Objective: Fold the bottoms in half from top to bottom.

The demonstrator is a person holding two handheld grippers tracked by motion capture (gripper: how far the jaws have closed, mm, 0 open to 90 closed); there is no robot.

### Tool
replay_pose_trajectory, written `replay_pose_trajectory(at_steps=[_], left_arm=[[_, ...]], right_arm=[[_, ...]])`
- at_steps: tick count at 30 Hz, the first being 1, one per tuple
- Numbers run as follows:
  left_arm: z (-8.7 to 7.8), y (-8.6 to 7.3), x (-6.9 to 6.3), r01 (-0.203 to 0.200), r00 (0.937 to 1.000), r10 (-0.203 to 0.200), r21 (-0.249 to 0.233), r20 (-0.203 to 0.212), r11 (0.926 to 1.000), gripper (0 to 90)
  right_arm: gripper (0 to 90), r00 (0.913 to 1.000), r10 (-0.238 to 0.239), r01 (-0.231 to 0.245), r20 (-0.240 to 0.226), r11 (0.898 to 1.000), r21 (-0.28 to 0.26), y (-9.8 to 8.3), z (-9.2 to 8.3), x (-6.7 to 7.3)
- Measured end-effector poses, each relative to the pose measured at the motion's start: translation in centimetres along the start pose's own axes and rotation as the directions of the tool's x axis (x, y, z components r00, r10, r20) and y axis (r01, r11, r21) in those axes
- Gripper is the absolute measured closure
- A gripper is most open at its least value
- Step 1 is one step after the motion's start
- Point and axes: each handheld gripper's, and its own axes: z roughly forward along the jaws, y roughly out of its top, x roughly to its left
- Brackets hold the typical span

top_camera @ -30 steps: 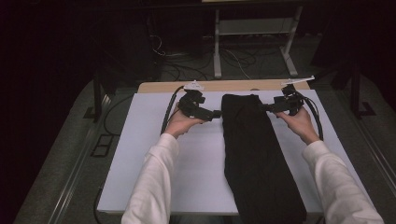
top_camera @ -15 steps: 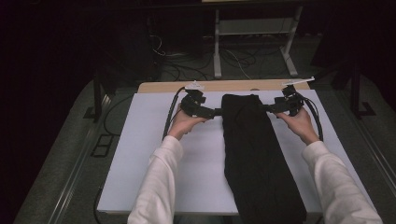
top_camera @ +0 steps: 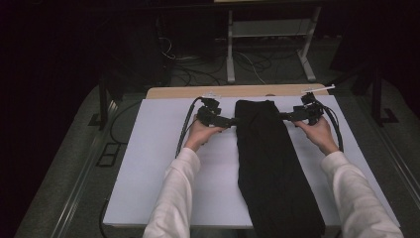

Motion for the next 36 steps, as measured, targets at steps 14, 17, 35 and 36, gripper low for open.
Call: replay_pose_trajectory(at_steps=[14,17,35,36], left_arm=[[2.6,-0.9,0.3,0.055,0.9984,-0.055,-0.033,-0.014,0.9979,0.0],[3.1,-1.1,0.6,0.106,0.9944,-0.106,-0.043,0.009,0.9935,0.0],[4.3,-1.9,1.0,0.229,0.9725,-0.228,-0.012,0.046,0.9734,14.0],[4.3,-1.9,1.0,0.230,0.9722,-0.229,-0.013,0.047,0.9730,15.0]], right_arm=[[0.0,0.9995,0.030,-0.030,0.011,0.999,0.023,-0.6,1.3,-0.6],[0.0,0.9993,0.034,-0.034,0.013,0.999,0.026,-0.7,1.7,-0.6],[26.4,0.9941,0.099,-0.101,0.043,0.994,0.043,-0.8,2.6,-1.2],[28.5,0.9942,0.099,-0.101,0.043,0.994,0.047,-0.9,2.6,-1.3]])
